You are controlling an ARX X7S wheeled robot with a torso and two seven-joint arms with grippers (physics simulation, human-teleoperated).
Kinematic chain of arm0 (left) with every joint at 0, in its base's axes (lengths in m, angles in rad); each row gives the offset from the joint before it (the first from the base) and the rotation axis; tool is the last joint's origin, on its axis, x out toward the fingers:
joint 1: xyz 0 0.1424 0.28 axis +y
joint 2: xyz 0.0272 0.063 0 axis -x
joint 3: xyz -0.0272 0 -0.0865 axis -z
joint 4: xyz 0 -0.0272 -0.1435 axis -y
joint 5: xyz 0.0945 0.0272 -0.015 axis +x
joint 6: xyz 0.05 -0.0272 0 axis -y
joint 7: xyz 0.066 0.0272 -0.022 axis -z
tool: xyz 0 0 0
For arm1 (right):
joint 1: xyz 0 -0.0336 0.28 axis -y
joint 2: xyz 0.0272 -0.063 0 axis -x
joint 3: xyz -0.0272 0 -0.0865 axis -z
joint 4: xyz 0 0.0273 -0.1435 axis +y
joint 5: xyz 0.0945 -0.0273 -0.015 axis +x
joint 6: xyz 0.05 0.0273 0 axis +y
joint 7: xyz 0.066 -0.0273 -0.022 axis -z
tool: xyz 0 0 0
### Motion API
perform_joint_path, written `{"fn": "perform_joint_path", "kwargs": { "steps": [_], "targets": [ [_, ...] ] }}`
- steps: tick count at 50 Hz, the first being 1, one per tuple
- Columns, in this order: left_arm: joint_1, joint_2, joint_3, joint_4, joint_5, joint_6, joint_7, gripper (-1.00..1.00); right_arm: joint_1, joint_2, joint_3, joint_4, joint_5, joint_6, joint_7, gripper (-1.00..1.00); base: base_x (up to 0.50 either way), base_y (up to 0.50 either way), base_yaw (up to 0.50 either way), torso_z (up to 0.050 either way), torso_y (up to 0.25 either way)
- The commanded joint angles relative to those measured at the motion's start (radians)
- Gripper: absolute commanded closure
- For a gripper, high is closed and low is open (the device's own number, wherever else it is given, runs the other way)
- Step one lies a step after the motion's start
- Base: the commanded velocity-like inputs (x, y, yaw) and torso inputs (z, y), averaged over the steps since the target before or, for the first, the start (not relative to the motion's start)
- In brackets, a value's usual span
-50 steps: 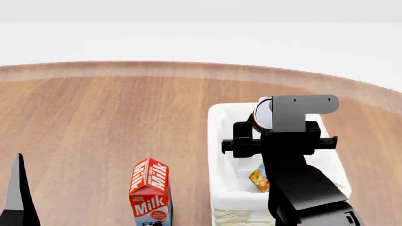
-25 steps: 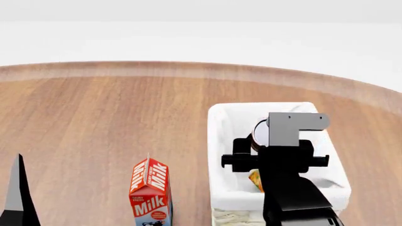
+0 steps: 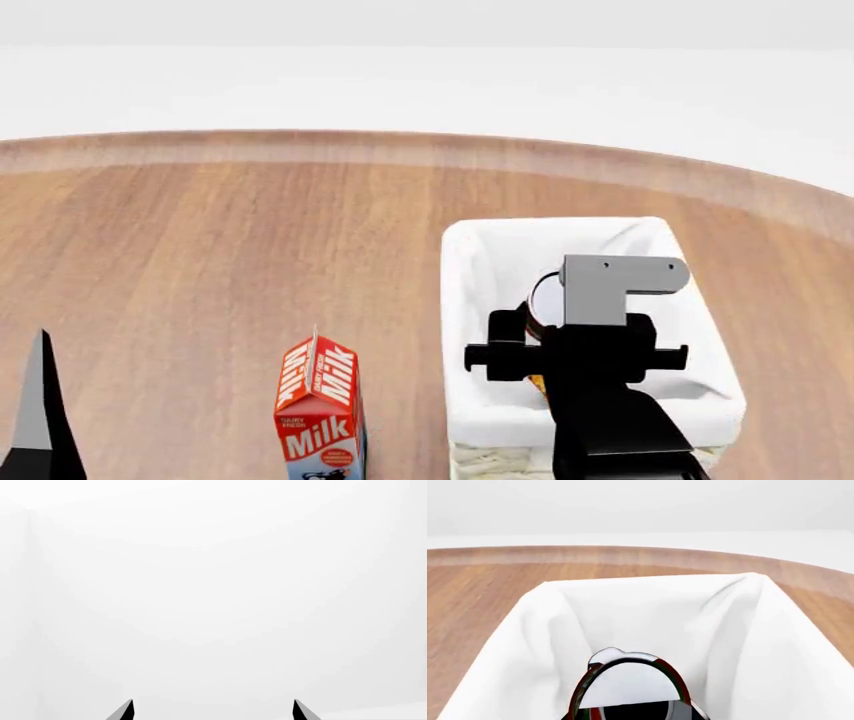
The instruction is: Pick up the alphabet soup and the tomato sauce, and put them in the basket.
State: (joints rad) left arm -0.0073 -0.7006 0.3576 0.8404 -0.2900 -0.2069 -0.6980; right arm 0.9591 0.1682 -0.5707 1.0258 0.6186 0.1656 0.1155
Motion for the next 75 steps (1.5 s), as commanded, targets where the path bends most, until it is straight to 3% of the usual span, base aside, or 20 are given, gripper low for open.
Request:
{"fn": "perform_joint_path", "kwargs": {
  "steps": [1,15,16,26,38,55,75],
  "targets": [
    [-0.004,0.000,0.001,0.000,-0.002,-0.003,0.000,-1.00,-0.002,-0.005,-0.001,0.017,-0.029,0.002,-0.008,1.00,0.00,0.00,0.00,0.000,0.000],
    [0.001,-0.002,0.002,-0.002,-0.001,0.003,-0.001,-1.00,0.022,-0.021,0.006,0.100,-0.033,-0.021,-0.006,1.00,0.00,0.00,0.00,0.000,0.000],
    [0.002,-0.003,0.000,-0.003,-0.002,0.004,-0.002,-1.00,0.029,-0.026,0.008,0.121,-0.033,-0.026,-0.009,-1.00,0.00,0.00,0.00,0.000,0.000],
    [0.000,-0.001,0.004,-0.006,-0.002,0.005,-0.002,-1.00,0.031,-0.026,0.011,0.125,-0.029,-0.027,-0.007,-1.00,0.00,0.00,0.00,0.000,0.000],
    [0.002,0.000,0.007,-0.006,0.001,0.007,-0.003,-1.00,-0.079,0.102,0.030,-0.391,0.019,0.085,0.138,-1.00,0.00,0.00,0.00,0.000,0.000],
    [-0.003,-0.004,0.006,0.000,-0.003,0.001,-0.004,-1.00,-0.139,0.120,0.074,-0.545,-0.050,-0.167,0.207,-1.00,0.00,0.00,0.00,0.000,0.000],
    [0.005,-0.002,0.012,-0.006,0.002,0.010,-0.006,-1.00,-0.255,0.161,0.110,-0.781,-0.258,-0.533,0.333,-1.00,0.00,0.00,0.00,0.000,0.000]
  ]
}}
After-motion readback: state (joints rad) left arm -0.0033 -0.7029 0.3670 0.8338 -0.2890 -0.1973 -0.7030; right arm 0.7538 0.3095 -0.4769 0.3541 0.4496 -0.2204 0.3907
